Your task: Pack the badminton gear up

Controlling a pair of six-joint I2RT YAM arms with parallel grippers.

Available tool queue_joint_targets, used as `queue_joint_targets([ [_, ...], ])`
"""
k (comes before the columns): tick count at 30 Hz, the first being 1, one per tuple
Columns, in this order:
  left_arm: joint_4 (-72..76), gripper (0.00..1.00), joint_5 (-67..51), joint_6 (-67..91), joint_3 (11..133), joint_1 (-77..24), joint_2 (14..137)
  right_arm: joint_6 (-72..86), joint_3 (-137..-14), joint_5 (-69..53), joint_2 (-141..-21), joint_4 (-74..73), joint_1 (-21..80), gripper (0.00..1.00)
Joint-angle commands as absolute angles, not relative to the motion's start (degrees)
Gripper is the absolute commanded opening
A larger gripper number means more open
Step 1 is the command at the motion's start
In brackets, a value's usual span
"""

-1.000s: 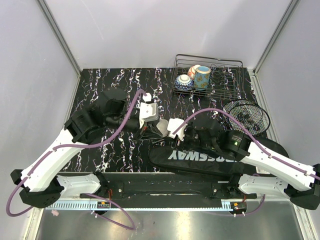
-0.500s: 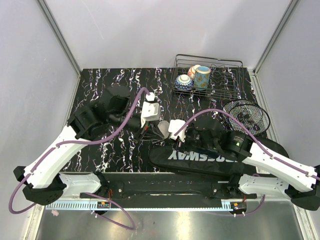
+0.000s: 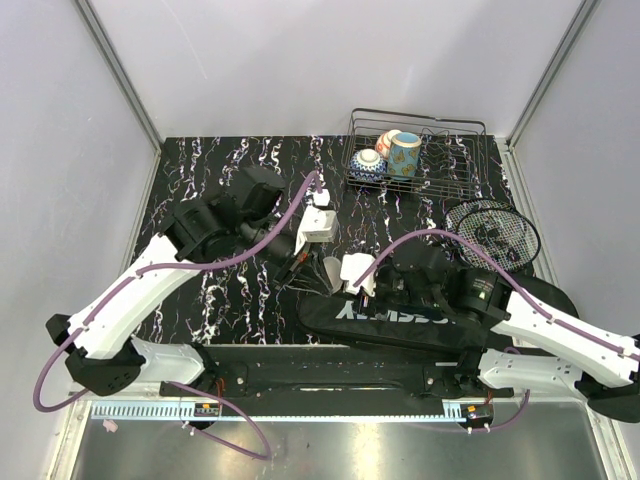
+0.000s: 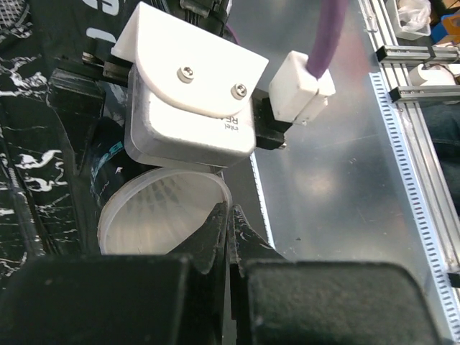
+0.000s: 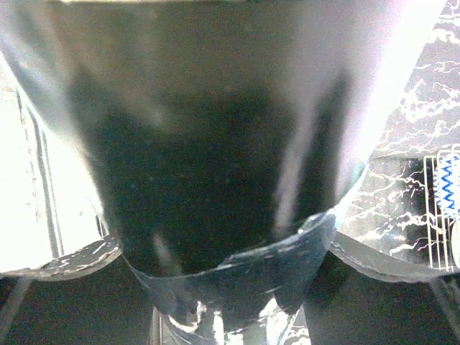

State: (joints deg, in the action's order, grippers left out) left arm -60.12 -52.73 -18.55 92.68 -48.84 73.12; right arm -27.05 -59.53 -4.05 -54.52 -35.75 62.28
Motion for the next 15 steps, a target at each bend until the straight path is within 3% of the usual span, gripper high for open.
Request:
queue_joint_targets([
  [1,-65.04,0.00,-54.93,-17.67,92.55,-49.22,74.09,-29.35,-62.66,-1.94,-53.88,-30.23,63.63,0.32],
  [15,-65.74,0.00,-58.01,-16.44,92.11,-50.01,78.04,-35.24,-65.12,-2.72,-55.02,-31.81,66.09,0.31],
])
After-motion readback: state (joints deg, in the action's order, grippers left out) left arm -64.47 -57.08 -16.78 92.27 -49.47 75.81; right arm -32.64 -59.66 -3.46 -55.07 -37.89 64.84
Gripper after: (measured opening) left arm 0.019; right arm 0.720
